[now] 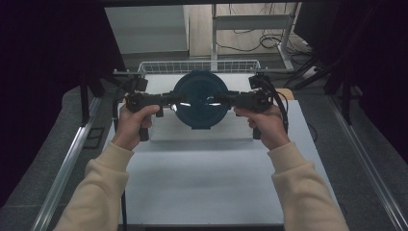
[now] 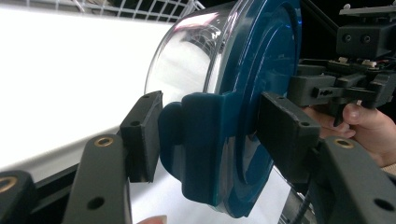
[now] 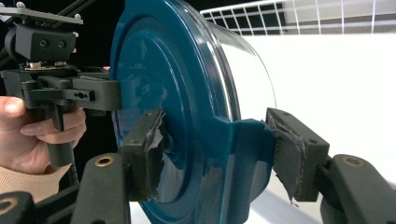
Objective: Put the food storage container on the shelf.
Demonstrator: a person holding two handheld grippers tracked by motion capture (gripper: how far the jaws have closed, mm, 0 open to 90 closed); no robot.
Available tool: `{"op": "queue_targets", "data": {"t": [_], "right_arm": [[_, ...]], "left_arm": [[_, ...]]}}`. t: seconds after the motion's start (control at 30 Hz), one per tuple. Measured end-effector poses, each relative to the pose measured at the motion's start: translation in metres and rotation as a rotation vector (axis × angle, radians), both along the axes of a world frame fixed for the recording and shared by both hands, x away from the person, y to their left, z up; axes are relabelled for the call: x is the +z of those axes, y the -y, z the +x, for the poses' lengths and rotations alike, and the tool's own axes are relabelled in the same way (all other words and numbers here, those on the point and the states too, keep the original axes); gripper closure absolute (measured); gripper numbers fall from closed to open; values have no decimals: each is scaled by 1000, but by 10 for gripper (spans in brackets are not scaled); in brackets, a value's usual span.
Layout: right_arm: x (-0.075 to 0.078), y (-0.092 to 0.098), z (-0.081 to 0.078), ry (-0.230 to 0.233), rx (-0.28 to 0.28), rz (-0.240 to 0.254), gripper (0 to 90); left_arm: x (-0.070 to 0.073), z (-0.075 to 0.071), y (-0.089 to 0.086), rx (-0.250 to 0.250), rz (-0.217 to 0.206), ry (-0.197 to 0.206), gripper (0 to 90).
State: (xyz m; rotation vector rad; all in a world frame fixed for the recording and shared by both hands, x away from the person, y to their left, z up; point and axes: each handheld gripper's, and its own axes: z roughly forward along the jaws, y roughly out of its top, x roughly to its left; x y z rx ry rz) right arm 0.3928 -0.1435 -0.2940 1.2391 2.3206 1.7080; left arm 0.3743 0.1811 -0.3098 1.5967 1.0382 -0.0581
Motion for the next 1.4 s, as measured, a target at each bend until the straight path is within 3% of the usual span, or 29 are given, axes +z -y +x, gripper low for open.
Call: {"op": "queue_targets", "data": {"t": [0.43,0.67,0.97,1.17,1.4], "right_arm": [[22,-14,42,-9,15,-14,396],[11,-18,62,-31,33,-19,396],[1,-18,68,-65,26,-20,395],[-5,-14,74,-87,4,15,395],[-11,-14,86,-160,-57,67,386]], "left_arm": [[13,34,-11,27,-17,-2,412],[3,47,-15,42,-17,-36,411],[-7,54,-13,43,-14,-64,407],[-9,62,-11,56,-41,-86,410],[-18,78,-12,84,-108,-140,401]]}}
